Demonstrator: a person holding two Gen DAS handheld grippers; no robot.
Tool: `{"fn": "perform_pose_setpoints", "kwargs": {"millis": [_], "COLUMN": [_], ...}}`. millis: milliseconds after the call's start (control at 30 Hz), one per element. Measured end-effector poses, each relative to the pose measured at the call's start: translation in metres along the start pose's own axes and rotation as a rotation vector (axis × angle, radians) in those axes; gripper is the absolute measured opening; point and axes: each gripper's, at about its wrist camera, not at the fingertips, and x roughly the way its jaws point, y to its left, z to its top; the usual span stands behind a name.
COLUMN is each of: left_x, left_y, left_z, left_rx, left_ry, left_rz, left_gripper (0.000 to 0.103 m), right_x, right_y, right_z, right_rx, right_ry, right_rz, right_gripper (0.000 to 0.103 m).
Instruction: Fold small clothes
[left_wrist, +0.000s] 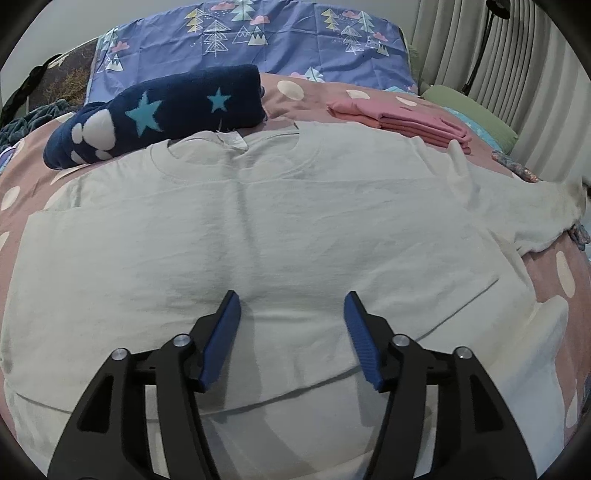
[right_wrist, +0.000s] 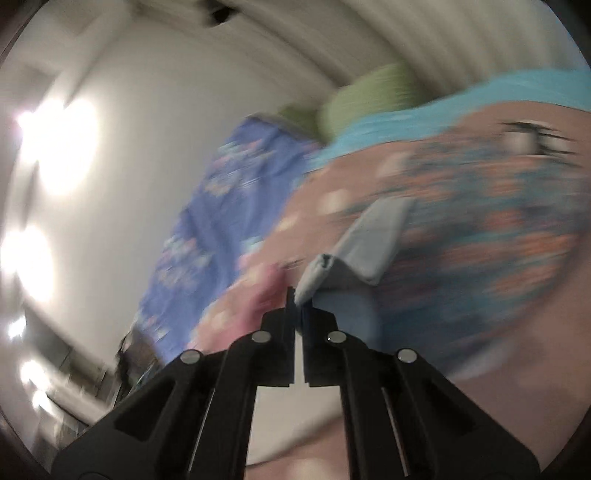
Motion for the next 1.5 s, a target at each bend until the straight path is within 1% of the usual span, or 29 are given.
{"fn": "perform_pose_setpoints", "kwargs": {"millis": [100,133,200,267,333,367,400,433,500,533,633,667,767,833,867,900,967,1033,1067,1100,1133,1167,1200,1267,1333,1367,1400,1467,1500], "left_x": [0.000,-0.001,-0.002,-0.006,-0.011,-0.013,-0.014,-0.015,-0.015,-0.015,-0.017,-0.016,-0.012,-0.007,-0.002,0.003,0.012,0.020,0.026,0.031,0.036,0.041,0.044,0.037,0.018,0.005,-0.003,-0.030,-0.038], "left_y": [0.000,0.000,0.003,0.008,0.018,0.026,0.033,0.044,0.058,0.066,0.072,0.072,0.069,0.063,0.060,0.057,0.048,0.038,0.031,0.023,0.017,0.011,0.004,-0.001,-0.003,-0.004,-0.004,-0.003,-0.003], "left_z": [0.000,0.000,-0.001,-0.002,-0.003,-0.004,-0.005,-0.008,-0.011,-0.013,-0.013,-0.012,-0.005,0.000,0.004,0.008,0.018,0.029,0.034,0.039,0.043,0.047,0.052,0.062,0.078,0.090,0.096,0.115,0.117], "left_rx": [0.000,-0.004,-0.016,-0.043,-0.099,-0.143,-0.177,-0.234,-0.317,-0.359,-0.421,-0.439,-0.501,-0.510,-0.504,-0.500,-0.491,-0.476,-0.470,-0.452,-0.432,-0.409,-0.383,-0.344,-0.298,-0.276,-0.266,-0.222,-0.207], "left_ry": [-0.002,-0.005,-0.012,-0.029,-0.053,-0.067,-0.077,-0.092,-0.113,-0.125,-0.143,-0.139,-0.106,-0.077,-0.056,-0.038,-0.009,0.008,0.026,0.044,0.062,0.078,0.081,0.046,-0.020,-0.057,-0.076,-0.136,-0.153], "left_rz": [-0.004,-0.012,-0.031,-0.068,-0.113,-0.147,-0.179,-0.237,-0.322,-0.366,-0.436,-0.469,-0.579,-0.602,-0.600,-0.595,-0.565,-0.568,-0.564,-0.539,-0.519,-0.500,-0.480,-0.451,-0.430,-0.419,-0.414,-0.382,-0.371], "left_gripper": [0.063,0.063,0.065,0.067,0.067,0.067,0.067,0.067,0.067,0.067,0.069,0.069,0.070,0.073,0.078,0.080,0.080,0.080,0.075,0.057,0.043,0.017,0.005,0.005,0.004,0.004,0.004,0.004,0.004], "right_x": [0.030,0.044,0.072,0.101,0.130,0.141,0.148,0.159,0.170,0.173,0.173,0.177,0.171,0.163,0.160,0.157,0.154,0.151,0.151,0.151,0.150,0.150,0.150,0.144,0.135,0.130,0.129,0.129,0.132], "right_y": [0.084,0.115,0.163,0.201,0.227,0.233,0.236,0.235,0.226,0.220,0.204,0.203,0.199,0.203,0.202,0.201,0.201,0.198,0.196,0.195,0.193,0.192,0.191,0.192,0.193,0.192,0.190,0.180,0.171], "right_z": [-0.045,-0.069,-0.119,-0.162,-0.208,-0.230,-0.244,-0.264,-0.287,-0.291,-0.300,-0.299,-0.308,-0.318,-0.321,-0.325,-0.330,-0.330,-0.330,-0.329,-0.328,-0.327,-0.327,-0.321,-0.311,-0.306,-0.304,-0.300,-0.298], "right_rx": [-0.123,-0.166,-0.229,-0.282,-0.339,-0.371,-0.396,-0.435,-0.457,-0.449,-0.429,-0.431,-0.463,-0.523,-0.548,-0.567,-0.602,-0.605,-0.598,-0.590,-0.581,-0.577,-0.575,-0.571,-0.579,-0.591,-0.600,-0.612,-0.603], "right_ry": [0.100,0.156,0.266,0.387,0.507,0.560,0.593,0.634,0.689,0.703,0.725,0.732,0.754,0.751,0.746,0.741,0.733,0.733,0.736,0.739,0.742,0.746,0.752,0.744,0.723,0.711,0.702,0.686,0.676], "right_rz": [0.169,0.232,0.322,0.377,0.388,0.376,0.362,0.324,0.273,0.258,0.238,0.239,0.263,0.271,0.269,0.268,0.269,0.277,0.279,0.282,0.288,0.291,0.294,0.326,0.373,0.380,0.372,0.294,0.216], "right_gripper": [0.003,0.003,0.003,0.003,0.003,0.003,0.003,0.003,0.003,0.003,0.003,0.003,0.003,0.003,0.004,0.005,0.005,0.006,0.006,0.006,0.007,0.009,0.012,0.019,0.020,0.020,0.020,0.020,0.020]}}
